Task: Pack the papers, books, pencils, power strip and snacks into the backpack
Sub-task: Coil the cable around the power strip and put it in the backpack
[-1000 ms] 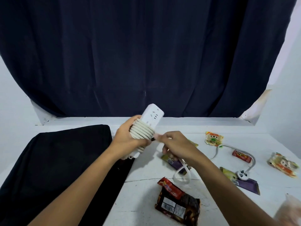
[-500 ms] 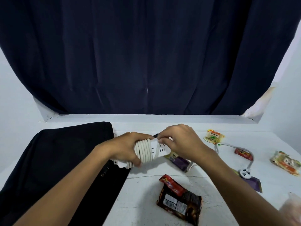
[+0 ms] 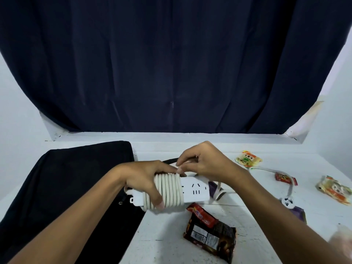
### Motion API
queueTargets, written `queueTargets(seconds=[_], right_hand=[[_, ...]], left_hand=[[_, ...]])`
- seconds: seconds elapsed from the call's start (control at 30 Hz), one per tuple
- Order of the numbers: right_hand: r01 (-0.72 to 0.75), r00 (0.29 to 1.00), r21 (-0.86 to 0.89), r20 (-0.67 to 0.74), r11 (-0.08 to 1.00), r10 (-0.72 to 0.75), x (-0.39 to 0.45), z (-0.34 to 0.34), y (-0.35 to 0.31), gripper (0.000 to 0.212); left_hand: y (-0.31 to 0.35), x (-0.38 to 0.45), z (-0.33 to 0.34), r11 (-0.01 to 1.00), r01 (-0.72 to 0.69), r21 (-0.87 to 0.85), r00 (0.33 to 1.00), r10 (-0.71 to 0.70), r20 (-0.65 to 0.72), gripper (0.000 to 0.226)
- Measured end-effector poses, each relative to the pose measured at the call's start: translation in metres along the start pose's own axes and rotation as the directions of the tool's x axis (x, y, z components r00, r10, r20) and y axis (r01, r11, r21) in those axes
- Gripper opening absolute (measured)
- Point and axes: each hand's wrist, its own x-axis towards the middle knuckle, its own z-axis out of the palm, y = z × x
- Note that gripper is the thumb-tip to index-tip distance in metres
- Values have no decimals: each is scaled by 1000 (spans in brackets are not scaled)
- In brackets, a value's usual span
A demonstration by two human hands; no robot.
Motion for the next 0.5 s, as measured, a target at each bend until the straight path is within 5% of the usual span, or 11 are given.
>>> queueTargets(seconds=[0.13, 0.27, 0.43, 0.5], right_hand=[[-148, 988, 325, 93, 934, 124, -1, -14, 3, 17], [-245, 970, 697, 178, 674, 168, 0, -15, 21, 10], [-200, 959, 895, 95, 398, 267, -4, 8, 36, 26], [-186, 967, 872, 81, 452, 243, -3, 17, 41, 17]], left_hand=[[-1, -8, 12, 952, -195, -237, 980, 196, -19, 76], [-5, -8, 16, 810, -311, -496, 947, 307, -94, 93], [-1, -4, 19, 629, -433, -646, 891, 407, -200, 103], [-3, -1, 21, 610, -459, -646, 887, 361, -289, 96]])
